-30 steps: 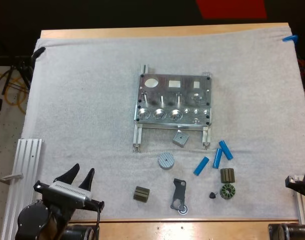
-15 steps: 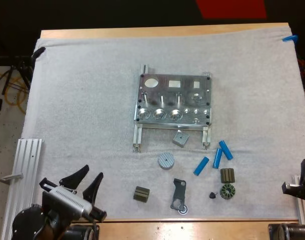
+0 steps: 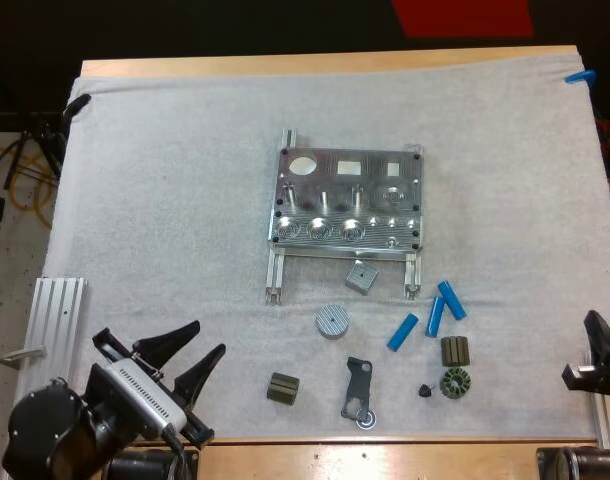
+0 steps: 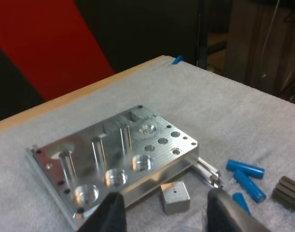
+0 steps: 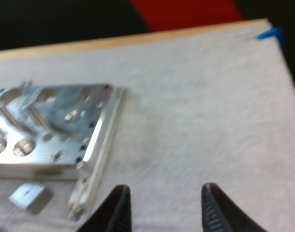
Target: Load cells from right to left
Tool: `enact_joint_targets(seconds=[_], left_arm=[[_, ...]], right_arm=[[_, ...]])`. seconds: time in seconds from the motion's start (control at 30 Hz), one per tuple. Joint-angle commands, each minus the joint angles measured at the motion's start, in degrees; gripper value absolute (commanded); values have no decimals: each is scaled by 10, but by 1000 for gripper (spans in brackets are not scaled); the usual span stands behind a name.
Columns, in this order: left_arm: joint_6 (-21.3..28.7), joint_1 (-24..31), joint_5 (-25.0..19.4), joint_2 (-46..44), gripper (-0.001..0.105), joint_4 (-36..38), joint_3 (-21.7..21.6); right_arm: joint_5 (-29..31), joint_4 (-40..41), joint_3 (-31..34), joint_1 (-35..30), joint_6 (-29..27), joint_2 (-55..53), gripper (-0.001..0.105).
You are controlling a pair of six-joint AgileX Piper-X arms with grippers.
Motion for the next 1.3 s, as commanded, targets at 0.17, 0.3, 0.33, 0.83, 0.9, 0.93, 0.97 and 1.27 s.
enact_joint_targets(seconds=[0.17,0.3,0.33,0.83,0.9,0.93,0.97,1.27], left_arm=[[24,-2,59,51,39,-1,-32],[27,-2,92,93,39,0,-44],[29,-2,93,99,39,0,-46],[91,-126,27,212,39,20,-89],[89,-164,-8,235,39,20,-89],[89,-173,-13,241,39,20,-89],[89,-193,-27,254,39,20,-89],[78,-295,-76,372,39,3,-89]], right_arm=[[-65,33,-58,3,-8,78,35],[-97,33,-73,3,1,112,35],[-100,33,-75,3,3,117,35],[-155,33,-75,3,14,134,35],[-162,33,-75,3,14,134,35],[-163,33,-75,3,14,134,35],[-163,33,-75,3,14,134,35],[-163,33,-75,3,14,134,35]])
